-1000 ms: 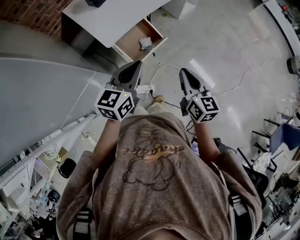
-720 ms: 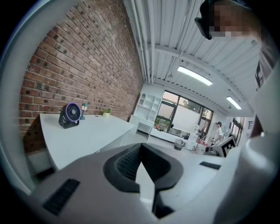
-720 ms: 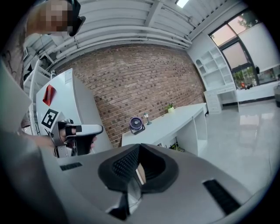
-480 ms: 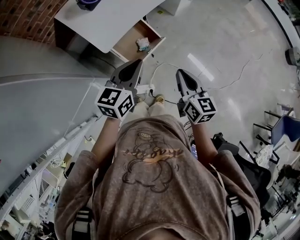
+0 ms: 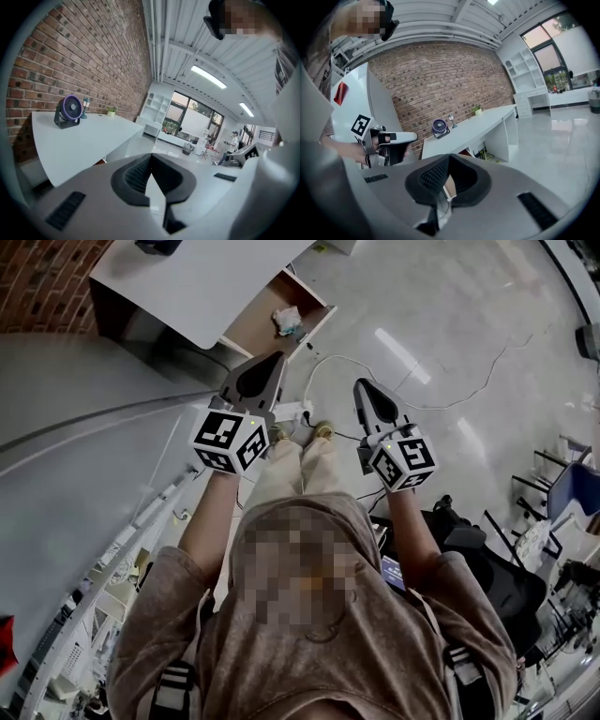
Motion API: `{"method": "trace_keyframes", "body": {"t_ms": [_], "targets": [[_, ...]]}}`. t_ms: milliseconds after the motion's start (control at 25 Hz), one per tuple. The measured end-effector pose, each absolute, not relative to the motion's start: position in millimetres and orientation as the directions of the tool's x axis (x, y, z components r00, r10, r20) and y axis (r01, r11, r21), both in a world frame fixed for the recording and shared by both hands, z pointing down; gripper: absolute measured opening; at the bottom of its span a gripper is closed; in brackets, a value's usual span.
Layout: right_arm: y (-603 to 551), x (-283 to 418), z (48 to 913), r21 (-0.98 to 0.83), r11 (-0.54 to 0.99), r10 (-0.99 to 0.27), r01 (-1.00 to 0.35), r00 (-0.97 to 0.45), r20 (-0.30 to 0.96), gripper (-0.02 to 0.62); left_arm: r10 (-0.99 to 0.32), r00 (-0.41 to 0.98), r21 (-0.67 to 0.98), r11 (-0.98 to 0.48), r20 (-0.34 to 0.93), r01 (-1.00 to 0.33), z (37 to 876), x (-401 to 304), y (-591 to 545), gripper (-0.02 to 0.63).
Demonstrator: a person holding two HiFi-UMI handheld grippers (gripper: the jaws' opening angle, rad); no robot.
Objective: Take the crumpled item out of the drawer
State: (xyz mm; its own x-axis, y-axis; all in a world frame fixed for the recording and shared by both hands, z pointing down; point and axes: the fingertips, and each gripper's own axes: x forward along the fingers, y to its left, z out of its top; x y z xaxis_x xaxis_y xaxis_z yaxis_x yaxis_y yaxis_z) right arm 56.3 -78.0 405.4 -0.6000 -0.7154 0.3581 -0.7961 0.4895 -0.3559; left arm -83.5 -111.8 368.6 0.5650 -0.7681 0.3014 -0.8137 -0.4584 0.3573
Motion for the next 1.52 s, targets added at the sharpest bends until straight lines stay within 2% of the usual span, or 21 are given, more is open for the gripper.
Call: {"method": "trace_keyframes", "body": {"t_ms": [880,1440,1520], "targets": [[-112,35,495,-0.39,0.528,-0.668,-0.754,-0.652,0.357,-0.003,-0.752,0.551,0.355,-0.435,0.362,-0.828,481,-82,-146,0.008],[-103,29,503,-0.415,0.515,-0.664,-0.75,-0.655,0.36,-0.003,-0.765,0.543,0.363,-0.424,0.348,-0.83,486,-80,-142,0.01],[-103,30,503,-0.413,0.515,-0.665,-0.751,-0.654,0.361,-0.003,-0.762,0.551,0.372,-0.428,0.34,-0.823,484,-79,-142,0.042]]}}
